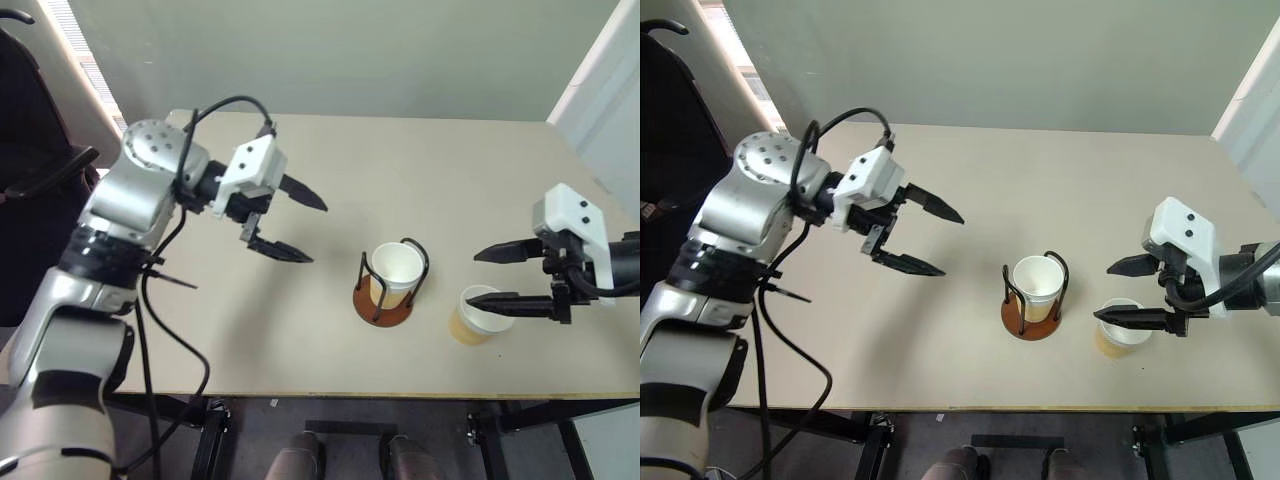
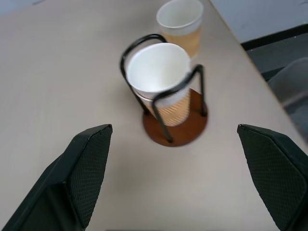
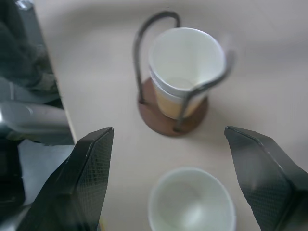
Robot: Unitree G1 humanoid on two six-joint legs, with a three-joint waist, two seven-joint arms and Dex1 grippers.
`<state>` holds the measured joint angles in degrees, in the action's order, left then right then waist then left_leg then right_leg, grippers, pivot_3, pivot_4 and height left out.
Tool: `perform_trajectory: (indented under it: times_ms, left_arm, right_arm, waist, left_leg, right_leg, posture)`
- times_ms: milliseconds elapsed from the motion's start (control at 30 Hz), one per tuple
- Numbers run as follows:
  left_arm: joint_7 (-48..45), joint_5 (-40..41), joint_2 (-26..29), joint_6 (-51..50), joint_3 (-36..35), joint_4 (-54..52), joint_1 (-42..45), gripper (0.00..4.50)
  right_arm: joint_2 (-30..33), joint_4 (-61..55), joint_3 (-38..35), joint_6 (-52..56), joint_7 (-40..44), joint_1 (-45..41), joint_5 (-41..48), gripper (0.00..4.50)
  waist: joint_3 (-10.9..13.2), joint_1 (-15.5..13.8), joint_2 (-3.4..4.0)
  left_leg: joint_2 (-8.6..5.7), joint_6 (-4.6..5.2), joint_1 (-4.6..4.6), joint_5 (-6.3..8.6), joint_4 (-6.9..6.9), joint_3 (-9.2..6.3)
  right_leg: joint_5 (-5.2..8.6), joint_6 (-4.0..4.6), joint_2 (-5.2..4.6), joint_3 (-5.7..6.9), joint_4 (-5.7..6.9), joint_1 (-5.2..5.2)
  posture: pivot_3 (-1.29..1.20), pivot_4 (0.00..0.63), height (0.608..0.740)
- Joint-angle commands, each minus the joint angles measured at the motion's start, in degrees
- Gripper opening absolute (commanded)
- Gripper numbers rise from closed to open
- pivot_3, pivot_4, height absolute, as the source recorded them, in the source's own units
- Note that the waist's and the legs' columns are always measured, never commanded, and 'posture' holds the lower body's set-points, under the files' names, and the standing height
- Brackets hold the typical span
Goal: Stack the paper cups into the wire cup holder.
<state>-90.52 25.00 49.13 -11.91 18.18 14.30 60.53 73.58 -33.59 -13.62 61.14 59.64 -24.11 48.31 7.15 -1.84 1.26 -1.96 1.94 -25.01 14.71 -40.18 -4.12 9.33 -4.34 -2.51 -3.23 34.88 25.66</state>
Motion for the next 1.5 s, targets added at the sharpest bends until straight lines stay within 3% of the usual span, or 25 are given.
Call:
perform_trajectory:
  times_ms: [33,433,633,833,1000,1033,1233,1367,1500]
  left_arm:
    - [-1.8,2.2,0.4,-1.1,-4.4,-5.5,-3.6,4.47]
    - [1.2,2.6,-3.0,-1.8,-9.5,-10.2,-8.3,4.47]
    - [2.1,1.7,-4.4,-0.4,-10.2,-9.9,-8.7,4.47]
    - [4.4,1.2,-5.3,0.3,-12.1,-9.8,-11.1,4.5]
    - [8.5,1.6,-5.7,-0.8,-14.9,-10.5,-14.3,4.5]
    - [8.9,1.9,-5.5,-1.4,-15.5,-10.7,-15.0,4.5]
    - [6.6,4.3,-3.1,-5.9,-16.7,-12.6,-18.6,4.5]
    - [2.9,5.5,-1.1,-8.8,-15.7,-13.4,-19.2,4.5]
    - [1.5,6.0,-0.2,-10.4,-16.1,-12.0,-18.8,4.5]
  right_arm:
    - [1.2,-2.9,1.0,0.1,-0.7,-0.2,0.4,3.83]
    - [5.7,-3.0,12.9,-9.6,-0.6,7.7,-15.4,3.83]
    - [3.0,-0.7,21.3,-13.7,-0.5,5.4,-23.4,3.83]
    - [-0.3,0.7,26.2,-15.6,0.2,2.1,-28.9,1.93]
    - [-0.6,0.1,24.5,-15.2,2.2,0.7,-28.6,0.23]
    - [-0.4,0.0,23.6,-14.9,2.8,0.0,-28.0,0.06]
    - [3.3,2.2,19.3,-14.6,11.3,-10.4,-23.9,0.06]
    - [2.6,4.8,22.0,-15.9,16.9,-21.5,-24.3,0.06]
    - [-2.5,7.4,27.4,-16.9,21.2,-34.2,-26.4,0.06]
  waist:
    - [0.0,0.1,0.0]
    - [0.0,0.2,0.0]
    - [0.0,0.5,0.0]
    - [0.0,0.7,0.0]
    - [0.0,0.8,0.0]
    - [0.0,0.8,0.0]
    - [0.0,0.9,-0.01]
    - [0.0,0.9,-0.03]
    - [0.0,1.4,-0.02]
  left_leg:
    - [0.0,0.0,0.03,0.0,0.01,0.01]
    - [0.02,-0.04,0.1,0.0,0.03,-0.02]
    - [0.03,-0.02,0.1,0.02,0.04,-0.02]
    - [0.04,0.01,0.13,0.03,0.04,-0.01]
    - [0.04,-0.01,0.12,0.02,0.04,-0.01]
    - [0.04,-0.02,0.11,0.01,0.04,0.0]
    - [0.03,-0.05,0.1,0.0,0.08,0.01]
    - [0.05,-0.1,0.11,0.01,0.12,-0.07]
    - [0.05,-0.12,0.11,0.03,0.13,-0.06]
  right_leg:
    - [0.0,0.01,0.0,0.0,0.01,0.0]
    - [-0.05,0.11,-0.01,0.0,0.09,0.01]
    - [-0.13,0.11,-0.01,0.0,0.08,0.03]
    - [-0.18,0.1,-0.01,0.0,0.08,0.02]
    - [-0.19,0.12,0.0,0.01,0.06,0.01]
    - [-0.19,0.12,0.0,0.0,0.06,0.02]
    - [-0.14,0.21,0.0,0.0,0.06,0.07]
    - [0.14,0.78,0.05,0.03,0.08,0.07]
    - [0.15,0.85,0.07,0.0,0.16,0.18]
  posture:
    - [0.0,0.15,0.74]
    - [0.0,0.15,0.74]
    - [0.0,0.15,0.74]
    - [0.0,0.15,0.74]
    - [0.0,0.15,0.74]
    - [0.0,0.15,0.74]
    - [0.0,0.15,0.74]
    - [0.0,0.15,0.74]
    - [0.0,0.15,0.74]
